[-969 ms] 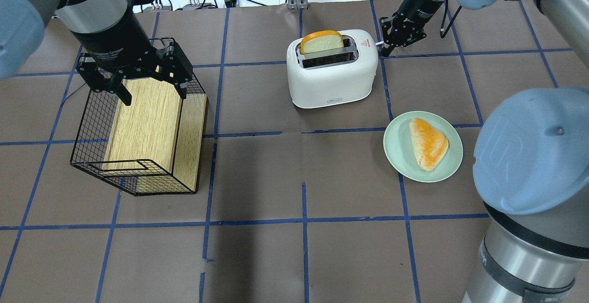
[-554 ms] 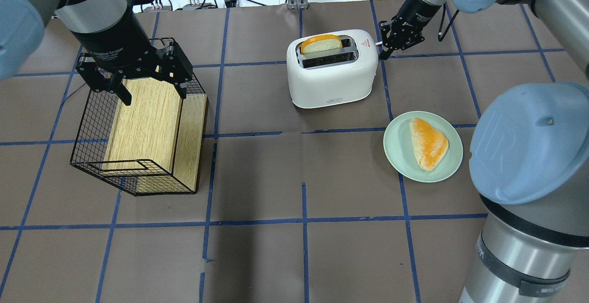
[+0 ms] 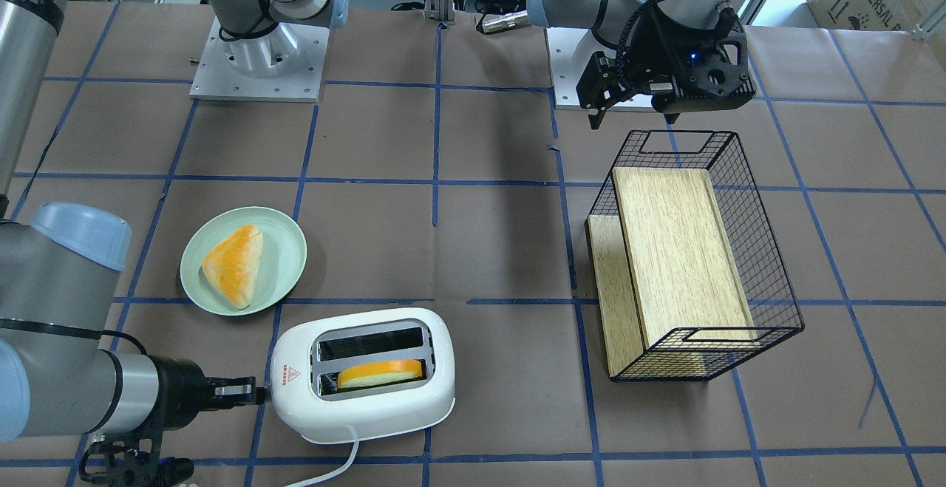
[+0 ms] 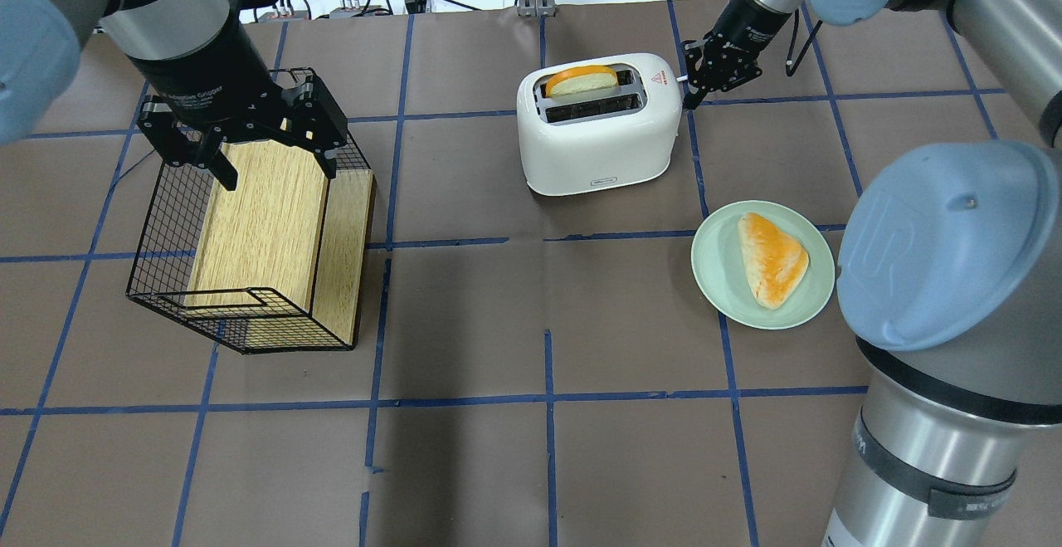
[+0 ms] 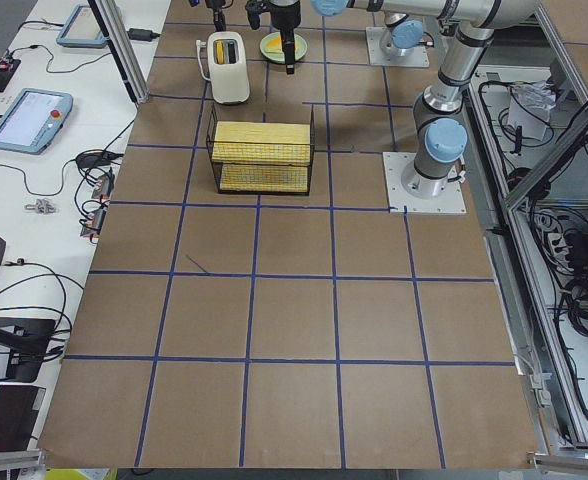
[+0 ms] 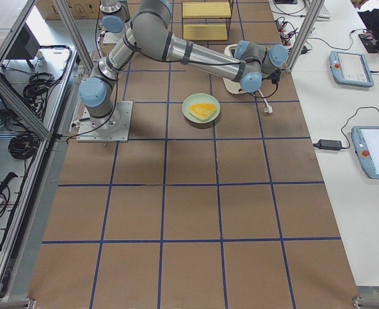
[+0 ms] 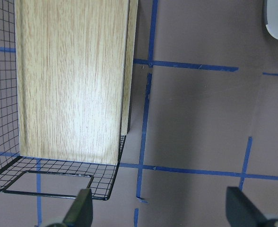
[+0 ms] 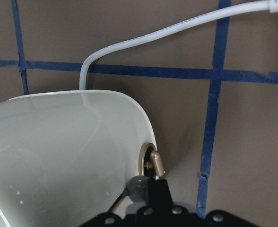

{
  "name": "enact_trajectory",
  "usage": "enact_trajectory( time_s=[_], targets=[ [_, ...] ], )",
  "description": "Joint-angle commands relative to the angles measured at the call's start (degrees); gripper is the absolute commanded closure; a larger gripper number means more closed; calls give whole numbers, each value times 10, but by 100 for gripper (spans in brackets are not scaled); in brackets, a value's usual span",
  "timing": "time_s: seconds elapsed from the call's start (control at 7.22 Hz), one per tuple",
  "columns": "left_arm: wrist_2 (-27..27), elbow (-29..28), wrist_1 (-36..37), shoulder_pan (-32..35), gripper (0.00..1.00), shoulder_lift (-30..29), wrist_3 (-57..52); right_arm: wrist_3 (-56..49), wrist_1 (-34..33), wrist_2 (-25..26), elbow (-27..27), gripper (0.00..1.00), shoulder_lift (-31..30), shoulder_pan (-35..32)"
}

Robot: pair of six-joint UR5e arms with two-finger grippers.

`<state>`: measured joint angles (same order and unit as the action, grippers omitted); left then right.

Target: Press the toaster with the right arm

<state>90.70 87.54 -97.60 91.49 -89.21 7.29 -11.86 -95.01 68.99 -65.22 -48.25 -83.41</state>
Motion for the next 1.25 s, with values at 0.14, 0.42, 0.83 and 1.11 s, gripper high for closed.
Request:
enact_trajectory(
  time_s=[0.14, 0.42, 0.83, 1.11],
  targets=[
    [0, 0, 0, 0, 0, 0, 0, 18, 5, 15, 26, 62, -17, -3],
    [0, 0, 0, 0, 0, 0, 0, 11, 11, 155, 74, 0, -56, -31],
    [0, 0, 0, 0, 0, 0, 0, 9, 14, 210, 59, 0, -110, -65],
    [0, 0, 0, 0, 0, 0, 0, 18, 39, 252, -19, 0, -186, -86]
  ],
)
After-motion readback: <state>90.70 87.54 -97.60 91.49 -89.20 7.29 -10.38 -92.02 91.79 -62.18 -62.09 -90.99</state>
